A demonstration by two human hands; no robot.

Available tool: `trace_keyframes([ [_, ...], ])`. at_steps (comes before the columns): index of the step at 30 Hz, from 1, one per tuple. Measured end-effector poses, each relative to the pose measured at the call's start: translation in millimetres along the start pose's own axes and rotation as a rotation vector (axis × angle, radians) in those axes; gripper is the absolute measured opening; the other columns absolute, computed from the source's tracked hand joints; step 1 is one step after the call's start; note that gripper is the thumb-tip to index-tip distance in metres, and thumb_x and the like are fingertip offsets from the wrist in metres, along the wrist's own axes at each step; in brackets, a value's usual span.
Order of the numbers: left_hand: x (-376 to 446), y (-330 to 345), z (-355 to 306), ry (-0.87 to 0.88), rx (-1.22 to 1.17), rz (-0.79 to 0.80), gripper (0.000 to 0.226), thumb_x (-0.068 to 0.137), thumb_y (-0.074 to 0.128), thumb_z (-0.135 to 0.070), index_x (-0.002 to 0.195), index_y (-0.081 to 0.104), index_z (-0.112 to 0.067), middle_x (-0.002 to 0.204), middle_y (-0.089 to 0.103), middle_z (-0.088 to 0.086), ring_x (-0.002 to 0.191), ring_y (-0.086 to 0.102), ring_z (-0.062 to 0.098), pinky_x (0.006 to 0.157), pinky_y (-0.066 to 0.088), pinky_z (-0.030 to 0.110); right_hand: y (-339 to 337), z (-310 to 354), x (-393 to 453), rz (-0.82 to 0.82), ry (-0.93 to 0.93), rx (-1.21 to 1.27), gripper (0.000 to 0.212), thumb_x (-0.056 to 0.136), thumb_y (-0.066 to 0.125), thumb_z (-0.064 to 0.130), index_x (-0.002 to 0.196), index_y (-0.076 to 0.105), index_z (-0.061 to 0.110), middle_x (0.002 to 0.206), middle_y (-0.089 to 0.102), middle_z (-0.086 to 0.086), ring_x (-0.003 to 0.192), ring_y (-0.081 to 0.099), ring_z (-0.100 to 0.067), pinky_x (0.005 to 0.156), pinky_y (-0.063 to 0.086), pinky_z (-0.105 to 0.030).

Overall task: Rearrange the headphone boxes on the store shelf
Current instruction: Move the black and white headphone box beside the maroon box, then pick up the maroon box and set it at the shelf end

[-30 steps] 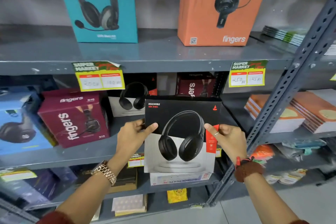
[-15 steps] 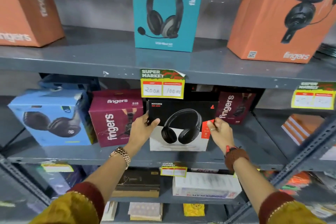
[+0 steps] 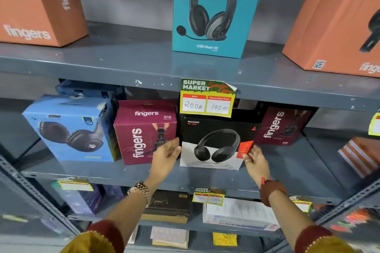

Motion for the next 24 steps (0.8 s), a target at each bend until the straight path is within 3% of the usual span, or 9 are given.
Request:
trace_keyframes([
  [2,-9,-17,23,-0.097,-0.009,-0.056,0.033,0.091,0.058,-0.015,0.124,0.06,-0.01,0.116,0.069,0.006,0.109,0.064,0.019,0.099,0.048,0.031,10,-15,-11,0.03,0.159,-0.104,0.053,0.092,0.051,0.003,0.142,0.034,-0.001,0.143,0.049,-0.019,0.131,0.048,-0.033,0.11,0.033,-0.038],
  [4,-16,-38,45,-0.199,-0.037,-0.15,0.028,0.09,0.058,-0.009,0.117,0.064,-0.009,0.112,0.07,0.009,0.105,0.064,0.022,0.102,0.047,0.04,26,-29,-33,0.209,0.312,-0.372,0.053,0.093,0.049,0.011,0.142,0.032,-0.002,0.148,0.042,-0.019,0.136,0.042,-0.032,0.111,0.032,-0.036],
  [6,-25,-69,62,-0.23,-0.062,-0.292,0.023,0.089,0.058,-0.005,0.111,0.066,-0.005,0.115,0.07,0.015,0.106,0.064,0.028,0.102,0.047,0.048,46,-21,-53,0.247,0.36,-0.367,0.051,0.093,0.051,0.015,0.138,0.036,-0.004,0.145,0.045,-0.019,0.133,0.044,-0.033,0.107,0.036,-0.034],
  [9,-35,-111,66,-0.147,-0.188,-0.491,0.021,0.09,0.053,0.001,0.106,0.064,-0.006,0.113,0.067,0.01,0.104,0.064,0.029,0.1,0.048,0.047,85,21,-70,0.258,0.132,-0.176,0.033,0.09,0.055,0.012,0.113,0.058,-0.01,0.117,0.06,-0.022,0.116,0.056,-0.036,0.096,0.044,-0.033],
  [11,-38,-131,60,-0.08,-0.165,-0.576,0.022,0.092,0.052,-0.005,0.108,0.062,-0.015,0.111,0.067,0.005,0.1,0.064,0.022,0.093,0.049,0.035,110,55,-81,0.341,-0.006,-0.098,0.031,0.09,0.053,0.008,0.115,0.057,-0.01,0.124,0.059,-0.024,0.117,0.056,-0.034,0.098,0.041,-0.032],
  [15,-26,-144,47,-0.027,-0.21,-0.5,0.029,0.096,0.048,-0.02,0.124,0.054,-0.019,0.124,0.062,0.003,0.112,0.059,0.021,0.096,0.046,0.034,137,123,-101,0.439,-0.169,0.098,0.056,0.096,0.051,0.015,0.146,0.029,0.007,0.151,0.04,-0.01,0.139,0.038,-0.02,0.108,0.03,-0.023],
  [18,-11,-139,37,-0.125,-0.27,-0.402,0.043,0.097,0.044,-0.031,0.138,0.042,-0.017,0.139,0.053,0.009,0.122,0.054,0.025,0.105,0.043,0.045,146,152,-99,0.379,-0.263,0.078,0.066,0.096,0.05,0.024,0.152,0.017,0.01,0.155,0.033,-0.007,0.143,0.031,-0.021,0.118,0.028,-0.039],
  [21,-5,-138,28,-0.149,-0.276,-0.373,0.05,0.097,0.039,-0.041,0.142,0.037,-0.02,0.143,0.05,0.004,0.12,0.052,0.015,0.098,0.043,0.031,153,166,-91,0.342,-0.215,0.085,0.07,0.097,0.046,0.033,0.153,0.011,0.011,0.153,0.038,-0.008,0.139,0.037,-0.026,0.116,0.031,-0.041],
  [24,-6,-135,21,-0.154,-0.281,-0.335,0.05,0.097,0.033,-0.047,0.139,0.043,-0.023,0.134,0.057,0.006,0.118,0.058,0.02,0.1,0.047,0.04,156,170,-84,0.346,-0.177,0.166,0.061,0.097,0.043,0.038,0.15,0.024,0.014,0.142,0.051,-0.007,0.131,0.048,-0.026,0.112,0.037,-0.04],
])
Point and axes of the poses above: each hand's wrist, its own x-axis towards the middle knuckle, its own y-axis out of the palm, z = x × y, the point moved 4 cm from there along x, towards the middle knuckle
